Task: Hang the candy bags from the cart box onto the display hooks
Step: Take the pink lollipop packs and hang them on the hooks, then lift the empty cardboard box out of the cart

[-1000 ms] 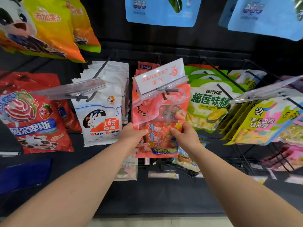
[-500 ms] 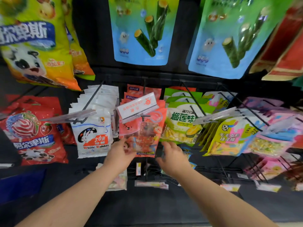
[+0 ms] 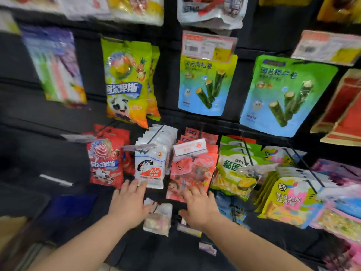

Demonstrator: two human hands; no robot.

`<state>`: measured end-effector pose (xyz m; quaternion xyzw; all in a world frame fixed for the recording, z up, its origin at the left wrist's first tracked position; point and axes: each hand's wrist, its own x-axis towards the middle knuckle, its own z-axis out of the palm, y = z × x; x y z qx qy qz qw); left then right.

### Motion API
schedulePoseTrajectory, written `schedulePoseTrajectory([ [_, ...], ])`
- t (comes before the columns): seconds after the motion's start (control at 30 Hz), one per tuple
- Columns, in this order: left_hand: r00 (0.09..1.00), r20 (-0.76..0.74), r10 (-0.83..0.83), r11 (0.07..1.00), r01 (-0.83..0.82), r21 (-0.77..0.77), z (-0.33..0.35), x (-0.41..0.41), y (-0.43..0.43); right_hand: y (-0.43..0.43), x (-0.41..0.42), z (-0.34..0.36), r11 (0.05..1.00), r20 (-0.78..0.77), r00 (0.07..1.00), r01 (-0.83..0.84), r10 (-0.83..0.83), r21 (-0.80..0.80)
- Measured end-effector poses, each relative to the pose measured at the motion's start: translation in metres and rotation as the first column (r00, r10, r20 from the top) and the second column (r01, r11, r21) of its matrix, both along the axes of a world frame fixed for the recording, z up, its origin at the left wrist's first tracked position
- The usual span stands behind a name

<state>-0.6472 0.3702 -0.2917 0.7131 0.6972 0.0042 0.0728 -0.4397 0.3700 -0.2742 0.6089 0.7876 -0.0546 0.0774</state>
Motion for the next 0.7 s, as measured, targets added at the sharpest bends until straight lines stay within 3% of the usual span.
schedulePoseTrajectory([
  [0.27,0.970,-0.004,0.241,0.969,-0.241,0.046,0.012,-0.128,-0.080,-0.027,-0.123,0.013,0.967,-0.050,0.971,-0.225,0.232,0.121],
  [0.7,0.830,-0.118,0.545,0.837,-0.546,0.026,-0.004,-0.416,-0.289,-0.144,-0.432,-0.014,0.855,-0.165,0.842,-0.518,0.513,0.014],
])
